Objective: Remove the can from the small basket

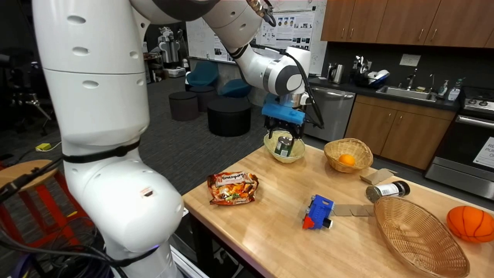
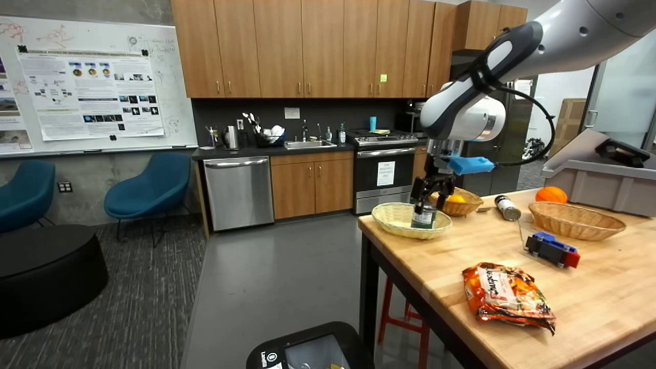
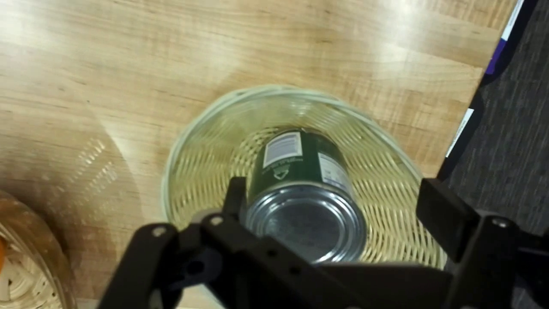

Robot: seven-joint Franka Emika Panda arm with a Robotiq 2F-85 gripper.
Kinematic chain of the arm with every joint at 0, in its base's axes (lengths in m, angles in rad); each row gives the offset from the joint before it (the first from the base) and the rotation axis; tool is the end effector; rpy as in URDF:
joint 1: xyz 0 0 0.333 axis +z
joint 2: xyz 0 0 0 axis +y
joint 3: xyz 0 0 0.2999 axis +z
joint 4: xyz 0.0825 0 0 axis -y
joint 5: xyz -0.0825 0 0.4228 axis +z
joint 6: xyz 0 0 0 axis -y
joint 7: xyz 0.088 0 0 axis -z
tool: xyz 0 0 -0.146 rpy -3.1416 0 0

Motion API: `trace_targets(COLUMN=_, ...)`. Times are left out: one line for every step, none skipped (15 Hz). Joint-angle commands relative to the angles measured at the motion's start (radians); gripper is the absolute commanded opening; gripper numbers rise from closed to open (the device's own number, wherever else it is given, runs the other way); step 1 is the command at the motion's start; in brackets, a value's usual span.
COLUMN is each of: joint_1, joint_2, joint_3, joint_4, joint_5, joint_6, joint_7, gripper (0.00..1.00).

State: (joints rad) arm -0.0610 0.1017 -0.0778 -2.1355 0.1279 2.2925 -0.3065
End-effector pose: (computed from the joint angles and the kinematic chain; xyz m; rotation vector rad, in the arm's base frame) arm 0.5873 -0.0755 0.2860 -3.0608 -0.1324 -0.1141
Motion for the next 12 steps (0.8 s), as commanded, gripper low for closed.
trace_targets(joint_1=-0.012, joint_2=-0.016, joint_3=0.001, joint_4=-0.016, joint_5=-0.067, joint_6=-0.011, joint_7=0.04, gripper=1.0)
trace_targets(joint_1=-0.012, joint_2=-0.016, joint_3=0.001, joint_4=-0.018, joint_5=-0.078, joint_6=-0.011, joint_7=0.046, gripper=1.0)
trace_targets(joint_1=-0.013, joint_2=-0.015, joint_3=0.002, joint_4=-0.018, joint_5=-0.084, joint_6=-0.012, joint_7=0.049, gripper=1.0)
trace_targets(joint_1=-0.01, joint_2=-0.011, joint_3=0.006, joint_4=-0.019, joint_5=-0.084, joint_6=-0.008, joint_7=0.054, gripper=1.0)
trace_targets(joint_1=-0.01, joint_2=-0.009, joint_3=0.007, joint_4=-0.015, joint_5=-0.08, joint_6=-0.01, joint_7=0.048, gripper=1.0)
trace_targets(joint_1=-0.01, joint_2=-0.007, joint_3=0.01, joint_4=-0.011, joint_5=-0.073, joint_6=-0.011, joint_7=0.043, gripper=1.0)
trace_targets(joint_1=-0.009, joint_2=-0.003, joint_3=0.013, joint_4=-0.007, joint_5=-0.062, joint_6=-0.009, joint_7=0.039, gripper=1.0)
trace_targets(joint_1=-0.008, joint_2=0.0, joint_3=0.017, joint_4=-0.002, joint_5=-0.051, joint_6=-0.007, joint_7=0.034, gripper=1.0)
trace_targets(joint_1=-0.007, joint_2=0.006, joint_3=0.022, joint_4=0.003, joint_5=-0.04, joint_6=-0.005, joint_7=0.03, gripper=1.0)
trace_targets(joint_1=-0.006, joint_2=0.01, joint_3=0.026, joint_4=0.008, joint_5=-0.033, joint_6=-0.004, joint_7=0.027, gripper=1.0)
trace_targets(joint_1=-0.005, joint_2=0.015, joint_3=0.031, joint_4=0.012, joint_5=-0.024, joint_6=-0.004, joint_7=0.023, gripper=1.0)
trace_targets(joint_1=-0.005, joint_2=0.018, joint_3=0.035, joint_4=0.016, joint_5=-0.018, joint_6=-0.003, joint_7=0.019, gripper=1.0)
